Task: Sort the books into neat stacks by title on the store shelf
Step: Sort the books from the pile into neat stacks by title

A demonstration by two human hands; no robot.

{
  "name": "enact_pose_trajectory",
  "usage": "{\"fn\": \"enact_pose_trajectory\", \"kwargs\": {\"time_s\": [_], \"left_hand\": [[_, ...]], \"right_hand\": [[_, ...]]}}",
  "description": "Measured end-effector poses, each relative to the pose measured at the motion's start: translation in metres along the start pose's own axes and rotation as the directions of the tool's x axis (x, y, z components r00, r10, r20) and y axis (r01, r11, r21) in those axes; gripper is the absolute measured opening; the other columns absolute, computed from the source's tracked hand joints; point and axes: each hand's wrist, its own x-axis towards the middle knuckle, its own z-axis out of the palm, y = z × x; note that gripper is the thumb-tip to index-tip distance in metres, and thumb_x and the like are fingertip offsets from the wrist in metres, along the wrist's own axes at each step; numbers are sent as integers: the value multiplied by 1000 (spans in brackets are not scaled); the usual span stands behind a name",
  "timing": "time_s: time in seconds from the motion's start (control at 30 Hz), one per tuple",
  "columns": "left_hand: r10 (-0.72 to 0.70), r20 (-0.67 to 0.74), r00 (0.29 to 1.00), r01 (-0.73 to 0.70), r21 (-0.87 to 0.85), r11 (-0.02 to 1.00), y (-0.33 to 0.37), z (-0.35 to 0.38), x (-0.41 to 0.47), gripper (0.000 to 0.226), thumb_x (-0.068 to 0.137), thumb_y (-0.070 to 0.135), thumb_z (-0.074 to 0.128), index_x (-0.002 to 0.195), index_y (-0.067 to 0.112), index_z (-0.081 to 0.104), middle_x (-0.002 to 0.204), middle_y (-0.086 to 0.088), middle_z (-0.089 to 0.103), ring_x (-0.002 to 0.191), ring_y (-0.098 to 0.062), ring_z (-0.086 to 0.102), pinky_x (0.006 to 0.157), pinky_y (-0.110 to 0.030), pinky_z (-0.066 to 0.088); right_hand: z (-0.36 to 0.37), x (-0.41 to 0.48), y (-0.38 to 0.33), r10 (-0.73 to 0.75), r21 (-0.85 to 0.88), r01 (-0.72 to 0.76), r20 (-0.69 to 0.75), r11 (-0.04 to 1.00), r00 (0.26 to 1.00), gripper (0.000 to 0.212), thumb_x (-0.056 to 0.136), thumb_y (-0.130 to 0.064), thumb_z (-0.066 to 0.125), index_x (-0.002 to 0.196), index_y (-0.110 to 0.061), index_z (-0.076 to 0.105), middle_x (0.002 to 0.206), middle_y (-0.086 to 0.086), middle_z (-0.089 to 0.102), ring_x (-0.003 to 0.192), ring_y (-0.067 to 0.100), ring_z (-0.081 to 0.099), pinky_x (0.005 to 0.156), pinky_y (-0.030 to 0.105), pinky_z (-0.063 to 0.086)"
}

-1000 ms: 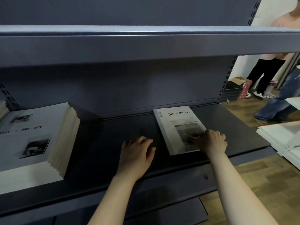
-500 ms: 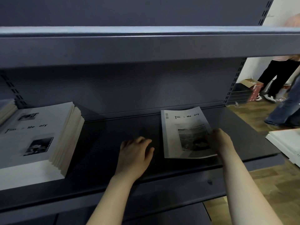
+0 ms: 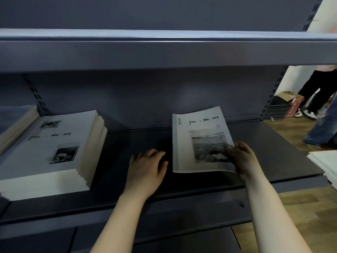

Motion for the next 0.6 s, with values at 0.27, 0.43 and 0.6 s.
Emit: {"fn": "enact_pose_trajectory", "kwargs": {"time_s": [0.27,0.43,0.6], "left_hand": [[-48,-112,993,46,-21,999,-50,-32,-34,40,97,38,39,135,29,47,135,7,50,119,-18,48,101,-35,35],[-82,-183,980,74,-47,996,-94,-58,-61,37,95,28,43,131,25,52,128,2,56,109,-20,54,88,-33,46],[-96,-354,930,34,-179,983,-129,-89,-88,32,87,27,48,112,21,67,107,2,66,91,-19,62,73,-32,53]], "right_hand": [[75,-36,-13,-16,14,15,88,1000,996,28,93,4,53,71,-13,50,56,-6,63,46,-3,60,45,10,45],[138,-65,-17,-18,-23,21,146,999,989,10,94,-2,56,85,-6,57,78,5,60,63,11,58,46,12,45],[187,-88,-16,37,32,-44,193,999,980,17,93,-4,58,78,-13,57,80,6,64,73,20,62,64,29,48]]}}
